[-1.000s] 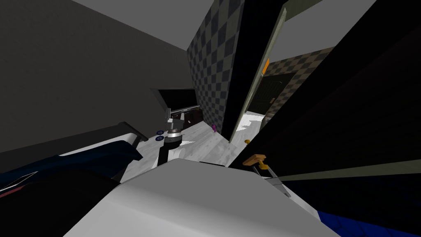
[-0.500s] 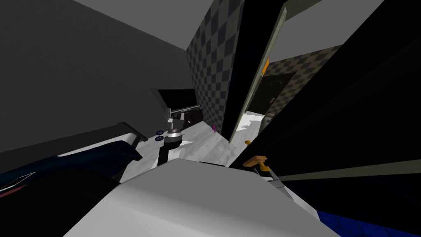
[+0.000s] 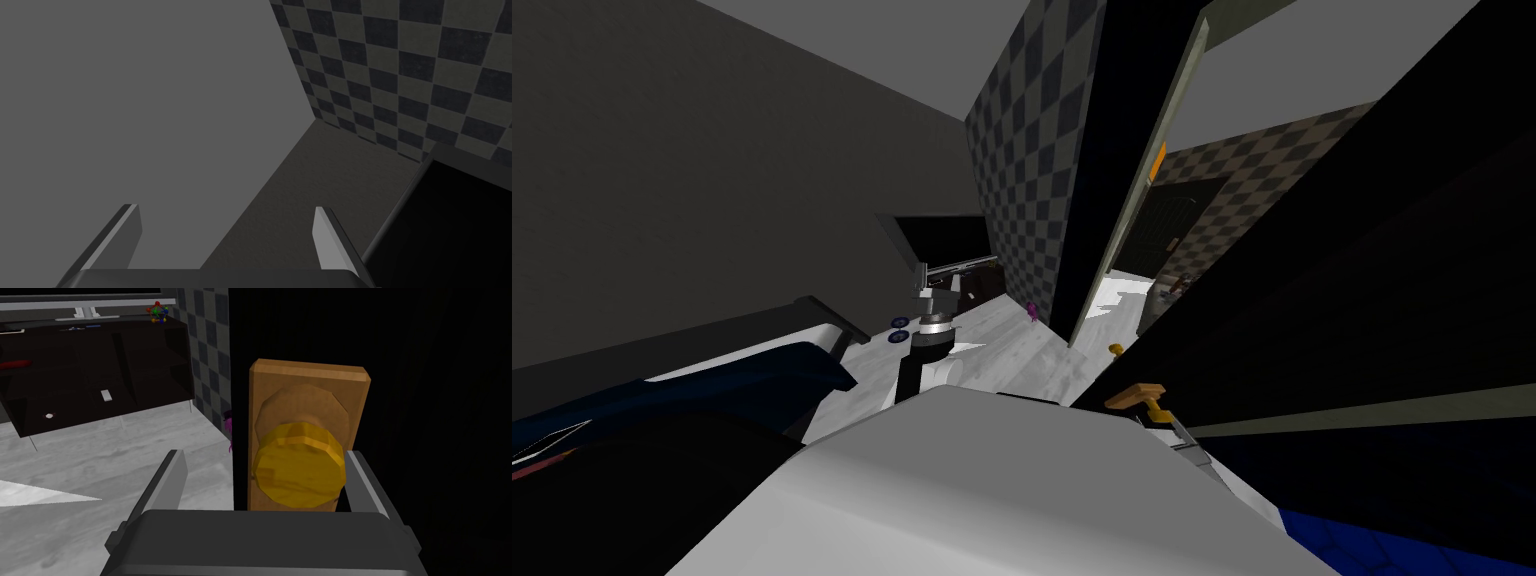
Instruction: Pull the door open
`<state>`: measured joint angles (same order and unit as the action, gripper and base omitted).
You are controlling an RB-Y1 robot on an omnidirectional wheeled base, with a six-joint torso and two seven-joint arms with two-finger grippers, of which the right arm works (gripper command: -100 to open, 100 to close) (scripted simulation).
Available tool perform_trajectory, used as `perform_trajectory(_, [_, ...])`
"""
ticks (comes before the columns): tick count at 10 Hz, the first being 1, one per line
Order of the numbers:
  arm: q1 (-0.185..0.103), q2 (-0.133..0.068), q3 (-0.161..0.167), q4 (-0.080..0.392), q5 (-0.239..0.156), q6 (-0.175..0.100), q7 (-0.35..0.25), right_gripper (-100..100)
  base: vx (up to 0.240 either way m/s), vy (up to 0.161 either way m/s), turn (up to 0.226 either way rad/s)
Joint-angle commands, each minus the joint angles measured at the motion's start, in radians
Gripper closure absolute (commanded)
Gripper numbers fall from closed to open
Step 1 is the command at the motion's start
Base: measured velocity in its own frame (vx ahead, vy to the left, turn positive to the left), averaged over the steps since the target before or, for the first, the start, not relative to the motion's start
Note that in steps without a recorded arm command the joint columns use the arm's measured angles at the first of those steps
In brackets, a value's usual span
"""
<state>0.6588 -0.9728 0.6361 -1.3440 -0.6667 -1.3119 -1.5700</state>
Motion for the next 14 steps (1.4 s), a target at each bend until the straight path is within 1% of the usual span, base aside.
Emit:
perform_trajectory(1, [0.014, 0.003, 0.029, 0.000, 0.019, -0.007, -0.010, 100, -0.006, 0.000, -0.002])
perform_trajectory(3, [0.020, -0.003, 0.040, 0.029, 0.031, -0.043, -0.026, 100, -0.019, -0.011, -0.018])
perform_trajectory(4, [0.020, -0.003, 0.040, 0.029, 0.031, -0.043, -0.026, 100, -0.018, -0.018, -0.012])
perform_trajectory(8, [0.029, -0.014, 0.061, 0.084, 0.053, -0.111, -0.057, 100, -0.015, -0.018, -0.019])
perform_trajectory(9, [0.034, -0.019, 0.070, 0.109, 0.063, -0.142, -0.071, 100, -0.032, -0.049, -0.043])
perform_trajectory(14, [0.044, -0.030, 0.091, 0.164, 0.086, -0.211, -0.102, 100, -0.030, -0.054, -0.023])
